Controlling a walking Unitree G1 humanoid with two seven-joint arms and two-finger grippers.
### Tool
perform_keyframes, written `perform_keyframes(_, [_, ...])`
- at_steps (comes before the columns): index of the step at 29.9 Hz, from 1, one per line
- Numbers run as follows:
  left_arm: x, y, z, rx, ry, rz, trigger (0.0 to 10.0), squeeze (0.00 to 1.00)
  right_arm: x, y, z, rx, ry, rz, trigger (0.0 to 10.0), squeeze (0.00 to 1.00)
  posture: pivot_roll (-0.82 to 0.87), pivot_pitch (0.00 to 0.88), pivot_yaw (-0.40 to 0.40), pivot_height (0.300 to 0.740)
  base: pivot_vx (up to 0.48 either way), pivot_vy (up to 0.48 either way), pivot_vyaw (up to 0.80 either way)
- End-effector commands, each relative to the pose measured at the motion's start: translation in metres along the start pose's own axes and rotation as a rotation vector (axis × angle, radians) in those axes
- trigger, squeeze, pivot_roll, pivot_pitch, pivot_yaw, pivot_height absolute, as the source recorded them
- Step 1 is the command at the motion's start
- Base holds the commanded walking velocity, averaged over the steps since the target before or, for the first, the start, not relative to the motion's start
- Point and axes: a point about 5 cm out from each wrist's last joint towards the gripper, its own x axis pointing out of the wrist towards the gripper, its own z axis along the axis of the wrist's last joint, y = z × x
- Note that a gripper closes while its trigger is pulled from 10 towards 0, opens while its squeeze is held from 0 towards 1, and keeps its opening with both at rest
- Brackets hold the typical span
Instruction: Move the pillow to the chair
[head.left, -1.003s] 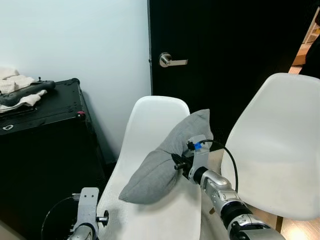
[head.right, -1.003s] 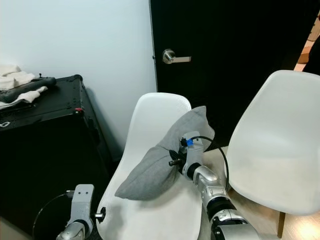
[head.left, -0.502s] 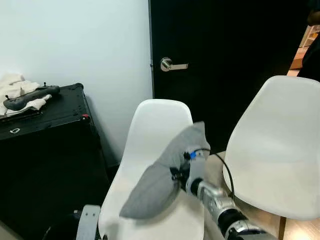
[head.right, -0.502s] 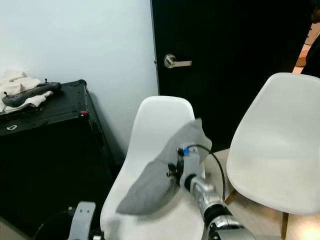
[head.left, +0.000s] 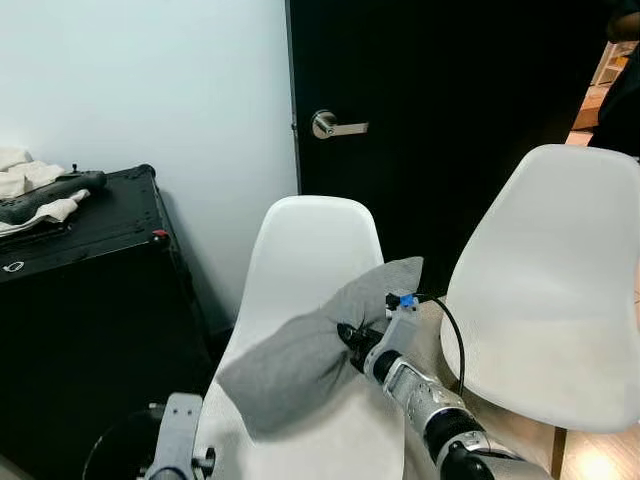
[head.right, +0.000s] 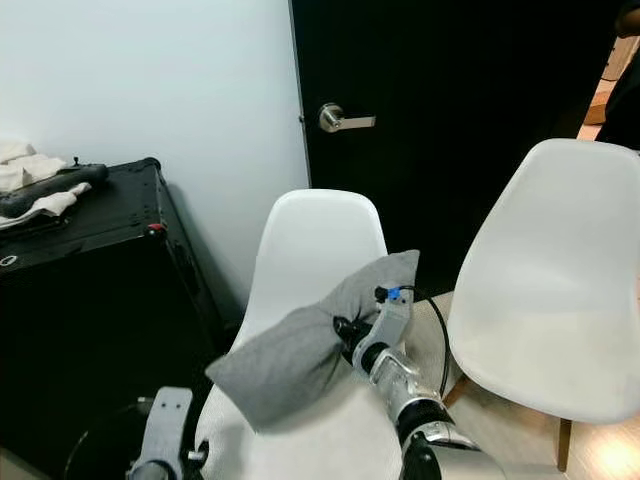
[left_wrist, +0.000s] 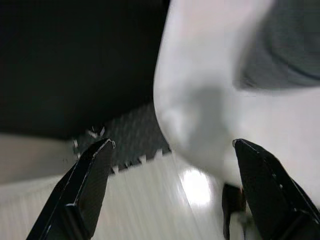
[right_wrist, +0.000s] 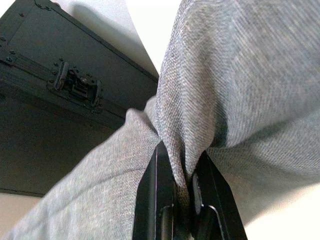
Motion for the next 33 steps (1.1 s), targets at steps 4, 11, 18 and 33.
perform_keyframes(4, [0.003,0.01,0.01,0.025,-0.04,0.038,10.0,0.0,0.004,0.007,0.008,0.096,-0.022,0.01,10.0,0.0,-0.09,0.035,0.019,0.676,0.0,0.0,0.0])
perform_keyframes(11, [0.004,0.012,0.015,0.046,-0.063,0.064,10.0,0.0,0.007,0.012,-0.002,0.053,0.06,-0.005,10.0,0.0,-0.09,0.04,0.018,0.656,0.0,0.0,0.0])
perform_keyframes(18, [0.004,0.015,0.014,0.044,-0.063,0.081,10.0,0.0,0.004,0.006,-0.021,-0.02,0.201,-0.081,10.0,0.0,-0.08,0.047,0.017,0.641,0.0,0.0,0.0])
perform_keyframes(33, [0.002,0.011,0.011,0.06,-0.06,0.071,10.0,0.0,-0.01,-0.015,-0.041,-0.23,0.467,-0.215,10.0,0.0,-0.09,0.021,0.014,0.611,0.0,0.0,0.0])
